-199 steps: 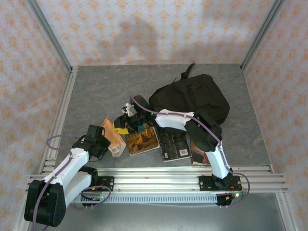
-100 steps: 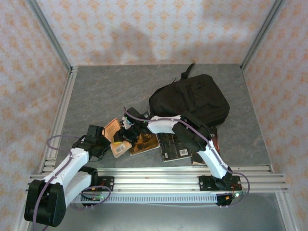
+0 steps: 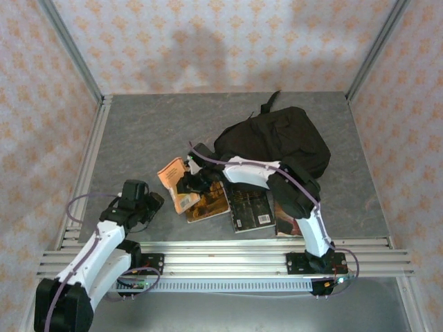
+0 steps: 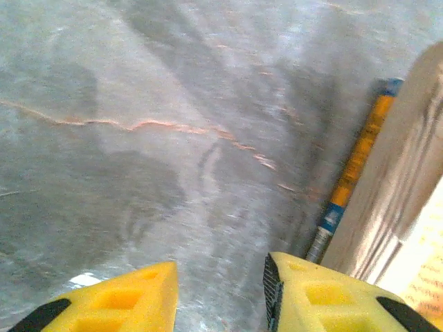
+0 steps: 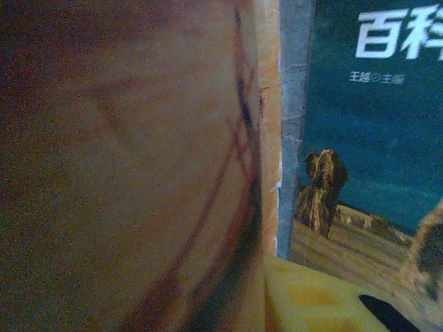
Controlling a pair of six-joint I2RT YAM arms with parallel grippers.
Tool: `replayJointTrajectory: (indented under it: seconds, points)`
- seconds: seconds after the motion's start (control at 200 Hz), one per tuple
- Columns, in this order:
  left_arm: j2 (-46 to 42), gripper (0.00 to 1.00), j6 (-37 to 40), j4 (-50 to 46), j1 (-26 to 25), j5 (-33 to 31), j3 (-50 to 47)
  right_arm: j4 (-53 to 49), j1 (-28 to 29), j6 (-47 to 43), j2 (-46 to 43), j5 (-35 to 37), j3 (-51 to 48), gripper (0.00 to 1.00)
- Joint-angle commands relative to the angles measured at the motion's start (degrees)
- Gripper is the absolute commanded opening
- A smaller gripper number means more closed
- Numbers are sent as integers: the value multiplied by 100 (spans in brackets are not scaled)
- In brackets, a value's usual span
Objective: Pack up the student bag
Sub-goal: Pick up the book from the bottom-left of the table.
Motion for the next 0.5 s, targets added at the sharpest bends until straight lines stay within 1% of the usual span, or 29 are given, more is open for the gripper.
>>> replayJointTrajectory:
  seconds: [0.0, 0.08, 0.165, 0.26, 0.32, 0.375, 0.42, 0.495]
  points:
    - [-267, 48, 178, 151, -25, 452, 250, -405, 37, -577, -693, 416, 35, 6]
    - [-349, 53, 453, 67, -113, 622, 533, -827, 29, -946, -1007, 902, 121, 4]
    - [-435, 55, 655, -104, -357, 521, 865, -1199, 34, -1343, -1358, 1504, 193, 1]
    - [-504, 54, 612, -155, -598, 465, 1104, -1681, 51, -1913, -1746, 2832, 287, 0]
    - [-513, 54, 566, -147, -738, 525, 1240, -1746, 81, -2332, -2041, 3898, 190, 0]
    - [-496, 54, 542, -174, -831, 616, 1413, -1494, 110, -2886, -2350, 4820, -69, 0]
    - [-478, 54, 537, -276, -878, 696, 1600, -925, 144, -3546, -2651, 5468, -508, 0]
    - [-478, 54, 552, -455, -908, 857, 1949, 109, 219, -4756, -3143, 6154, -1291, 0]
